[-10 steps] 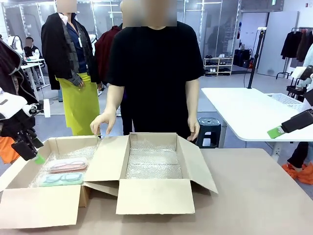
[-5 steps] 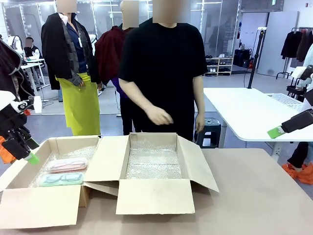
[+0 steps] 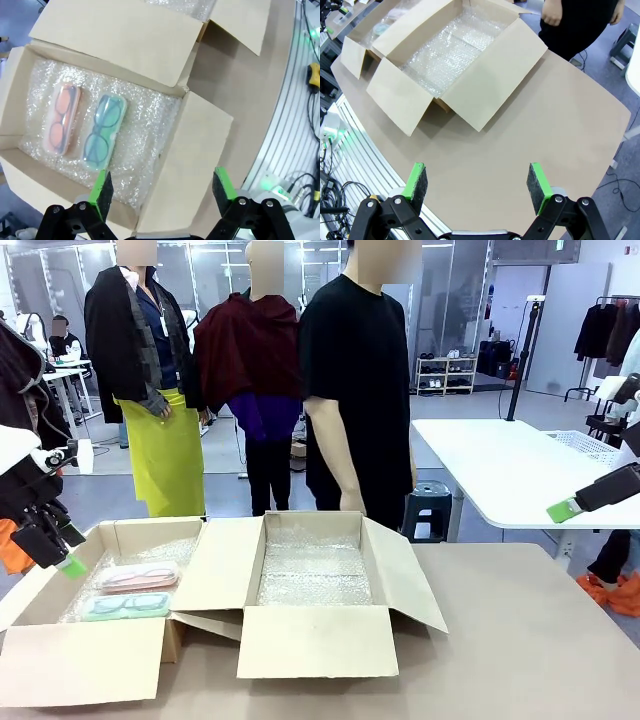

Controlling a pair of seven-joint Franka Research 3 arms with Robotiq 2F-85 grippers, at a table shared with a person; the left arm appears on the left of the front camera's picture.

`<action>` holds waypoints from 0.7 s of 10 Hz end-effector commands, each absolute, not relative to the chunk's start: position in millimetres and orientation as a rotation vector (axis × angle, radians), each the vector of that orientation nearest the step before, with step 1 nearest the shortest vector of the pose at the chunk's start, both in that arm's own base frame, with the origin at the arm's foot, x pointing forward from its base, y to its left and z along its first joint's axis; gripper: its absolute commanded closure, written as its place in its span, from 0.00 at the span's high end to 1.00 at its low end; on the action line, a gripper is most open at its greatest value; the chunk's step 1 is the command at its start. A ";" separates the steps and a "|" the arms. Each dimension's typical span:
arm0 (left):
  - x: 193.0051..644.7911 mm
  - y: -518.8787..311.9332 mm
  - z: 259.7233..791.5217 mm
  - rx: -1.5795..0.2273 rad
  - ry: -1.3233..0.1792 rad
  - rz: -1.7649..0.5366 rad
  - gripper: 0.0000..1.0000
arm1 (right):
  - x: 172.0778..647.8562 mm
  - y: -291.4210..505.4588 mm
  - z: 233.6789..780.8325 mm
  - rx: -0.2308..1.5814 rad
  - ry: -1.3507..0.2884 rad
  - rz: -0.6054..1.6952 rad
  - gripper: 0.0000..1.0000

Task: Pack the glasses set securely to prepare it for shipping.
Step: Position the Package Box on the left side of the table.

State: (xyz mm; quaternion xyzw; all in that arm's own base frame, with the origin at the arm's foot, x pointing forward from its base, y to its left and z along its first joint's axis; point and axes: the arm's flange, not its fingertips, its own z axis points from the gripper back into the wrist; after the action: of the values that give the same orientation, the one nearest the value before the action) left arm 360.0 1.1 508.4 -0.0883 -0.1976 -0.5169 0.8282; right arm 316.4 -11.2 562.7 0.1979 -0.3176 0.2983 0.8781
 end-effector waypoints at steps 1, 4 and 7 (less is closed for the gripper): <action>361.2 0.5 508.6 -0.161 -0.419 -1.093 1.00 | 315.5 -9.0 562.3 0.402 -0.662 0.614 1.00; 361.2 0.5 508.6 -0.161 -0.419 -1.093 1.00 | 315.5 -9.0 562.3 0.402 -0.662 0.614 1.00; 361.2 0.5 508.6 -0.161 -0.419 -1.093 1.00 | 315.5 -9.0 562.3 0.402 -0.662 0.614 1.00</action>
State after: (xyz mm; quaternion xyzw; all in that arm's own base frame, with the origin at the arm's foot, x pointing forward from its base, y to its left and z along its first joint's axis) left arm 360.1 1.1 508.5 -0.0880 -0.1978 -0.5169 0.8282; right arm 316.4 -11.2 562.7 0.1979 -0.3176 0.2983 0.8781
